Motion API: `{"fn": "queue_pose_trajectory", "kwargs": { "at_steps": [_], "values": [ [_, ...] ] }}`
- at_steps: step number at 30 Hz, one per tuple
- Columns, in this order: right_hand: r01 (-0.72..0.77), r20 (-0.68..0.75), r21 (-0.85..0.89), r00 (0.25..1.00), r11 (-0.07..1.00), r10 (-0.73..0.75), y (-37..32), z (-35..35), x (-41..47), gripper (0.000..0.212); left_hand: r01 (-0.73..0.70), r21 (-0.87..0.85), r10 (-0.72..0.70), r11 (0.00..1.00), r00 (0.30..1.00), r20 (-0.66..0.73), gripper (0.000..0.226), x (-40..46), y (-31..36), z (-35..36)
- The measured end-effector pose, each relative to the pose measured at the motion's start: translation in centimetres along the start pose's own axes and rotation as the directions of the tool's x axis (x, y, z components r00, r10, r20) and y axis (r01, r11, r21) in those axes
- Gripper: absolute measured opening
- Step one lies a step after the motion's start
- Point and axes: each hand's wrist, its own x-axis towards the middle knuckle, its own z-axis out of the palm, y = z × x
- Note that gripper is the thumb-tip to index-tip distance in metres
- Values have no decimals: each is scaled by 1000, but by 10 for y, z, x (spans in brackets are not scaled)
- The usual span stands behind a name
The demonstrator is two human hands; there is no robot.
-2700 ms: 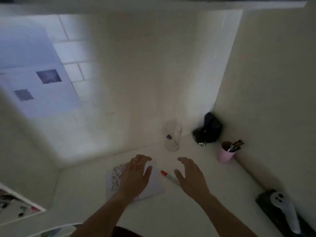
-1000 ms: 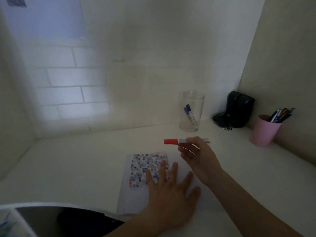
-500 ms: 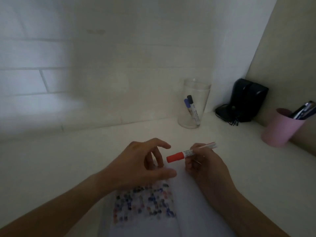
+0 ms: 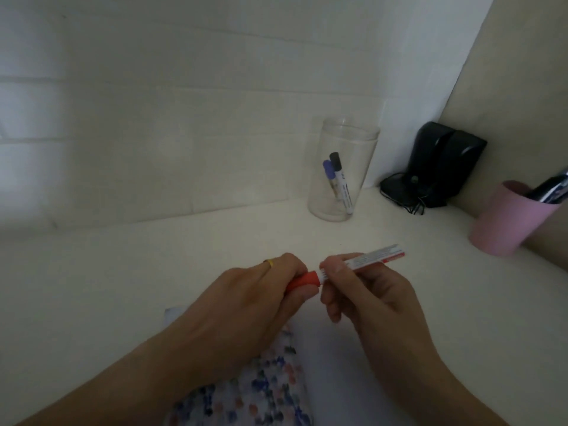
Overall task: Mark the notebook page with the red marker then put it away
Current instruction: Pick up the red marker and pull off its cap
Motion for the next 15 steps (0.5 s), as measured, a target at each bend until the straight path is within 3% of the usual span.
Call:
{"fn": "queue_pose_trajectory", "kwargs": {
  "at_steps": [3, 9, 11, 13, 15],
  "values": [
    [22, 2, -40, 1000, 999, -22, -2, 1, 0, 33, -12, -42, 15, 999, 999, 51, 28, -2, 1, -3],
    [29, 38, -27, 999, 999, -28, -5, 4, -1, 26, 4, -281, 15, 960, 998, 64, 36, -1, 4, -8],
    [13, -102, 70, 995, 997, -5, -14, -12, 8, 24, 102, -344, -86, 933, 994, 61, 36, -5, -1, -12],
    [47, -291, 247, 956, 968, 28, -28, -38, 19, 36, 228, -524, -243, 821, 969, 41, 37, -13, -15, -18],
    [73, -309, 348, 950, 935, 40, -37, -52, 20, 34, 279, -723, -392, 632, 920, 12, 46, -16, -28, -24]
  ]
}}
